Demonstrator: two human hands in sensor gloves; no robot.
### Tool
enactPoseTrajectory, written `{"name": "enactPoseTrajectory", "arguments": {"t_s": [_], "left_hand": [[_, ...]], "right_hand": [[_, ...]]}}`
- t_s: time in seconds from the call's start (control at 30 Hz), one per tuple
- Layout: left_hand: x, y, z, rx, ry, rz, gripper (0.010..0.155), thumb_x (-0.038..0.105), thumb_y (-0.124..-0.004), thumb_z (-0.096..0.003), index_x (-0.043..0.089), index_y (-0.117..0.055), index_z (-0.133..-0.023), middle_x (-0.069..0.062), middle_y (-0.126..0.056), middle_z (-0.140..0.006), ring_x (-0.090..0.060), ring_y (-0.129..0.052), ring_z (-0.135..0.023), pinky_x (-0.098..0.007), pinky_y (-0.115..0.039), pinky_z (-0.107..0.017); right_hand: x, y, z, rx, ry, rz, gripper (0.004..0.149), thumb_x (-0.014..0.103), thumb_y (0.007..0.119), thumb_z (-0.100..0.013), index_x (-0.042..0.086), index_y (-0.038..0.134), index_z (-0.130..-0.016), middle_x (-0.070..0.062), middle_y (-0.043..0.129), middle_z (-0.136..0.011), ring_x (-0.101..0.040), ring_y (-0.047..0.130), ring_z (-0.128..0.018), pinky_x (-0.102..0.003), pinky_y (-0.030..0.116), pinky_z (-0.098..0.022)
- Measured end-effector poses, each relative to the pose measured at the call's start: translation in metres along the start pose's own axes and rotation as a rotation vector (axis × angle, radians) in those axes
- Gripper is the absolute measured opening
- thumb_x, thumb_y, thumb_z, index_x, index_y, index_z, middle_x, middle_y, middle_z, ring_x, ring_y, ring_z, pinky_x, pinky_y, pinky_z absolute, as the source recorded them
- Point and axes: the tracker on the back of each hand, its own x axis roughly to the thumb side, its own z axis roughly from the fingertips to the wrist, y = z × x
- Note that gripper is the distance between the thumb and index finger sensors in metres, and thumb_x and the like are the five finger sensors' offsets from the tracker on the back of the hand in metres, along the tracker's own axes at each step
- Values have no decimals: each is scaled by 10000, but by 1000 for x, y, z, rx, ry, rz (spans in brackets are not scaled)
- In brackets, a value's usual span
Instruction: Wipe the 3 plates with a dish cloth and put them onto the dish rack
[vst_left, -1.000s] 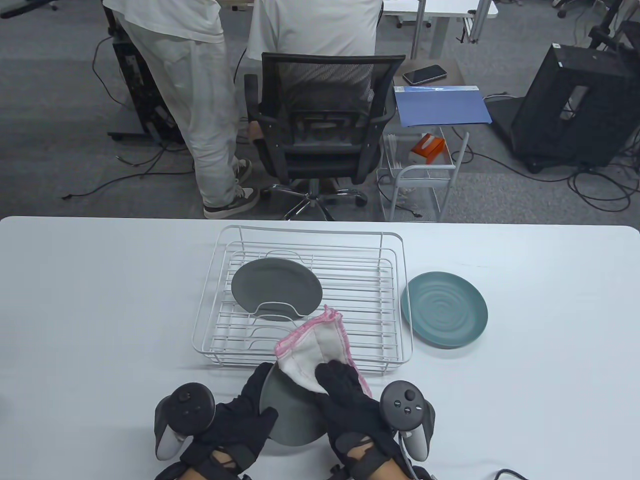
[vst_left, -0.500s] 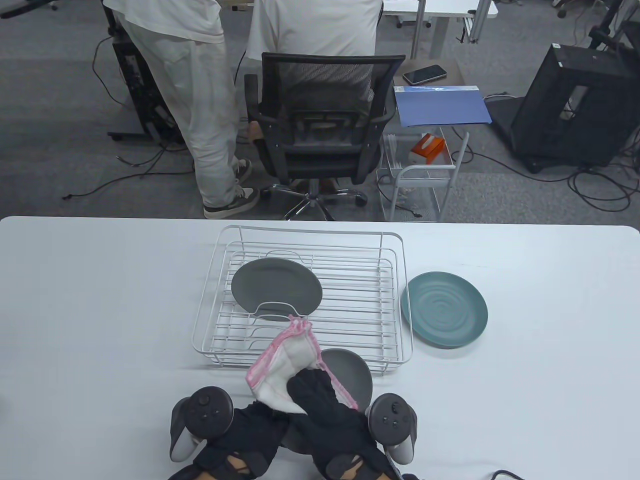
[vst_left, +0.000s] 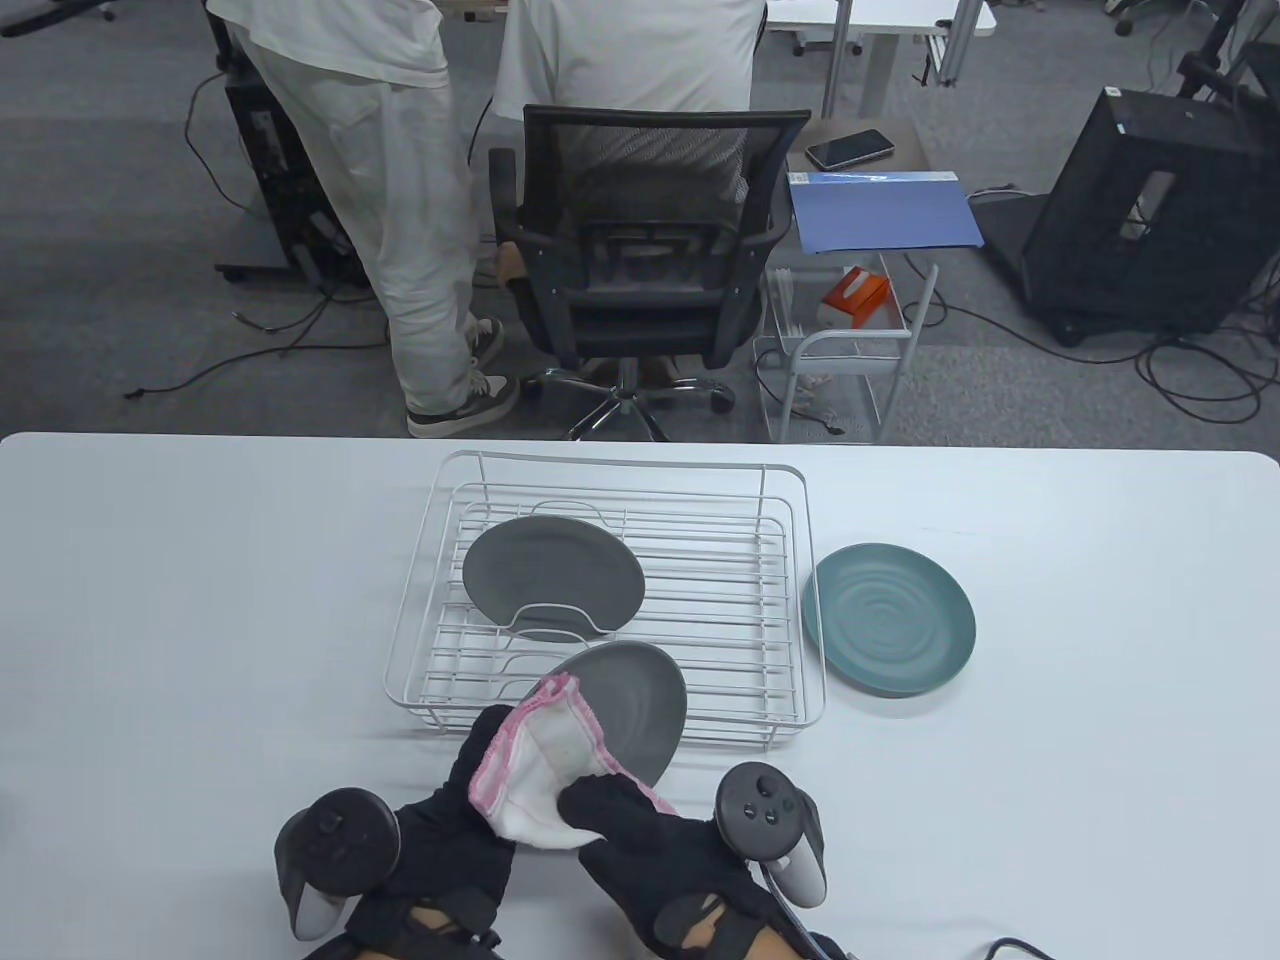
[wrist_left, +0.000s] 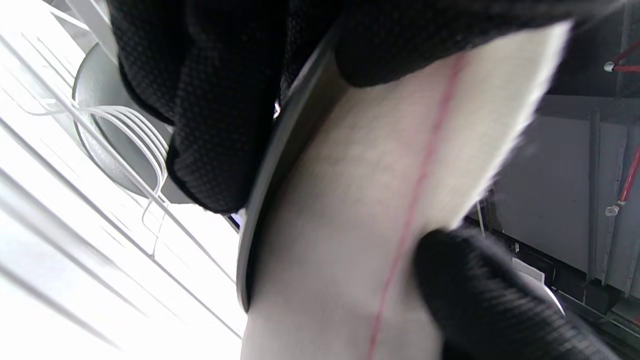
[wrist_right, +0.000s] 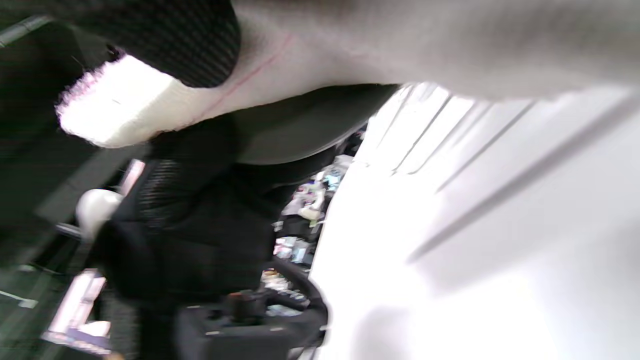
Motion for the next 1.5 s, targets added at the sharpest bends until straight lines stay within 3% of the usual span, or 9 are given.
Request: {"name": "enactPoseTrajectory", "arguments": {"t_s": [0.3, 0.57, 0.73, 0.9, 1.07, 1.23, 1.4, 1.5], "left_hand": [[0, -8, -3, -100, 3, 36, 690, 283, -749, -542, 230, -321, -1080, -149, -725, -1040, -355, -1122, -521, -530, -807, -586], [5, -30, -5, -234, 25, 69, 705, 279, -738, -549, 220, -281, -1083, -168, -695, -1052, -355, -1117, -540, -532, -802, -594], [6, -43, -6, -314, 35, 97, 707, 288, -710, -566, 251, -229, -1083, -149, -646, -1083, -344, -1116, -557, -525, -805, -600], [5, -48, -5, -322, 44, 80, 713, 300, -702, -568, 283, -209, -1084, -115, -631, -1101, -330, -1111, -585, -514, -800, -624], [0, -49, -4, -243, 61, 161, 698, 320, -692, -566, 302, -225, -1084, -104, -623, -1109, -332, -1105, -601, -517, -792, -633], [-5, -40, -2, -146, 83, 179, 684, 324, -682, -570, 323, -232, -1085, -85, -627, -1112, -330, -1100, -612, -517, -784, -643], [-8, -29, 0, -61, 91, 200, 675, 321, -681, -570, 326, -245, -1086, -88, -627, -1112, -348, -1094, -614, -528, -774, -641], [-7, -22, 0, -22, 74, 171, 666, 311, -690, -565, 320, -276, -1087, -101, -659, -1094, -361, -1100, -593, -535, -780, -626]], "right_hand": [[-5, -21, 8, -239, 62, -1, 563, 398, 719, -514, 154, 573, -1000, -120, 443, -1013, -282, 271, -893, -550, 309, -636], [1, -34, 14, -399, -30, -27, 570, 377, 714, -508, 160, 537, -1004, -102, 360, -1018, -263, 181, -877, -535, 217, -614], [11, -32, 18, -442, -110, -38, 570, 379, 712, -503, 168, 536, -1002, -103, 354, -1012, -281, 180, -879, -545, 226, -616], [19, -17, 14, -363, -226, -61, 572, 385, 717, -498, 175, 542, -1001, -98, 366, -1015, -297, 193, -891, -548, 236, -624], [23, 7, 7, -189, -297, -109, 577, 400, 691, -504, 176, 530, -1011, -100, 377, -1033, -277, 182, -903, -510, 199, -624], [18, 23, 4, -104, -232, -341, 578, 386, 694, -500, 161, 541, -1009, -120, 419, -1030, -280, 222, -906, -501, 217, -625], [11, 21, 4, -57, -131, -371, 583, 386, 692, -510, 141, 533, -1015, -149, 448, -1021, -302, 273, -899, -530, 286, -632], [10, 16, 3, -27, -92, -279, 581, 386, 690, -516, 130, 539, -1015, -154, 469, -1016, -305, 293, -901, -525, 299, -633]]}}
